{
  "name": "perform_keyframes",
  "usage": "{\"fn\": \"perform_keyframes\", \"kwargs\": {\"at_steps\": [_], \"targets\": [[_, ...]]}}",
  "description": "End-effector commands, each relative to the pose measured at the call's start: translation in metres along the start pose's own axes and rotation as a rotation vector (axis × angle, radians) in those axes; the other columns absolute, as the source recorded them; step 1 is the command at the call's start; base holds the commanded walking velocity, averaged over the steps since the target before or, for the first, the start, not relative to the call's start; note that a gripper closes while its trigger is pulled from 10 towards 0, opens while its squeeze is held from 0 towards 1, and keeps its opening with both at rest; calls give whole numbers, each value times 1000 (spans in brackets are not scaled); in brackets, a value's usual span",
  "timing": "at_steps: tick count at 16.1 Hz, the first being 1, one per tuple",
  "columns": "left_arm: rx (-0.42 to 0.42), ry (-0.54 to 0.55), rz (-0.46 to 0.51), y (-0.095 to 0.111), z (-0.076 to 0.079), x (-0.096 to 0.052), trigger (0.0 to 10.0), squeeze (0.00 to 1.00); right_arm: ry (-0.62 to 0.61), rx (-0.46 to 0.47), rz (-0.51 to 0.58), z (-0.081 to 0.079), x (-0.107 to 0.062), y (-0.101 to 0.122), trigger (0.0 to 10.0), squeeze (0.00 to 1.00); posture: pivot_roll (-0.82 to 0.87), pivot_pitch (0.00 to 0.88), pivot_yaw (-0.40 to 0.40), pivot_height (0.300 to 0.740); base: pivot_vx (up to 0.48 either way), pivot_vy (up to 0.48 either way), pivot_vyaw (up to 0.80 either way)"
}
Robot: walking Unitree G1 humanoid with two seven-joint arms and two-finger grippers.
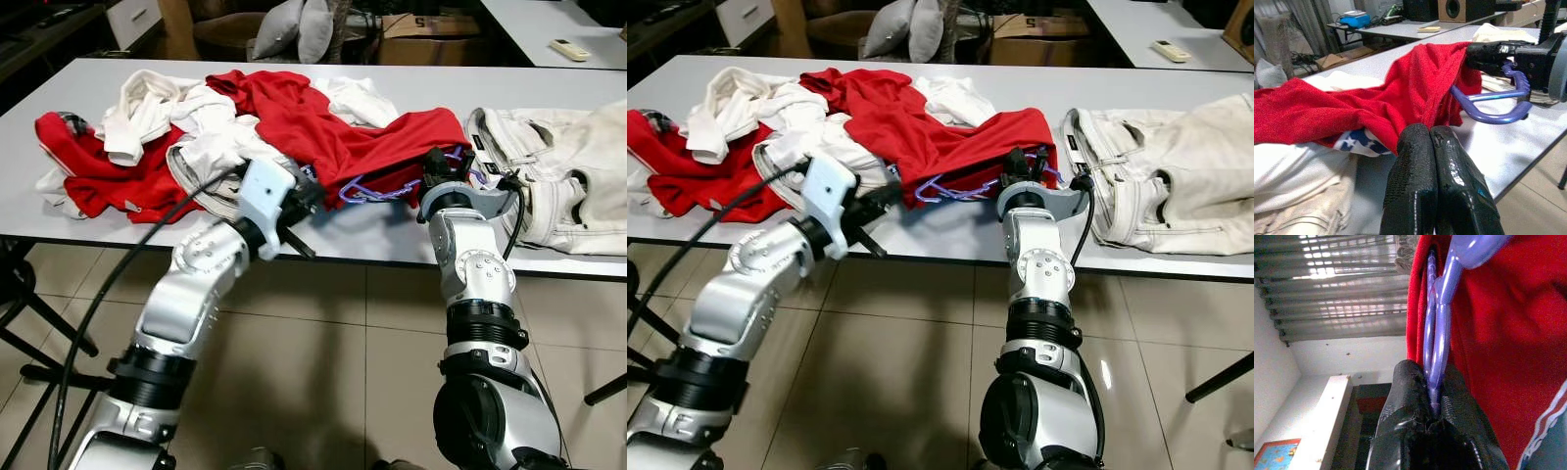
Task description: Hang hanger
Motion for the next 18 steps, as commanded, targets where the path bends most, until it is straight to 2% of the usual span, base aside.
{"fn": "perform_keyframes", "kwargs": {"at_steps": [1,4,5,6,8,11,12,13,15,18], "targets": [[22,22,13,5,-6,1,0,0,38,29,8,-13,1,-2,10000,0,43,21,45,740,0,0,0],[20,-1,47,11,-4,3,0,0,30,21,4,-10,1,-4,10000,0,41,15,47,740,0,0,0],[0,-82,94,19,7,1,0,0,21,26,10,-7,1,-2,10000,0,43,11,47,740,0,0,0],[5,-147,99,20,16,-1,0,0,12,31,16,-5,2,-1,10000,0,43,11,47,740,0,0,0],[28,-234,45,12,28,-5,0,0,-6,36,15,-3,4,0,10000,0,50,7,41,740,0,0,0],[64,-293,-14,0,37,-7,0,0,-20,32,7,0,5,-2,10000,0,53,7,37,740,0,0,0],[72,-276,-23,-3,35,-6,0,0,-14,38,6,-1,6,-3,10000,0,53,8,36,740,0,0,0],[83,-227,-33,-6,27,-4,0,0,-2,42,2,-5,6,-4,10000,0,48,13,37,740,0,0,0],[91,-220,-39,-7,24,-3,0,0,-7,44,2,-4,6,-4,10000,0,50,14,37,740,0,0,0],[105,-100,-64,-8,-1,-2,0,0,-11,58,8,-3,6,-2,10000,0,49,20,38,740,0,0,0]]}}
Point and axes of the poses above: a point about 5 cm out from each wrist's last joint towards the gripper, its own x axis pointing out of the wrist towards the gripper, its own y axis along the axis of the wrist's last joint, z = x × y, the point moved 3 cm from there along x, pointing out of the wrist towards the gripper, and after that the axes turned 13 degrees about -x, right-handed, at the moved point
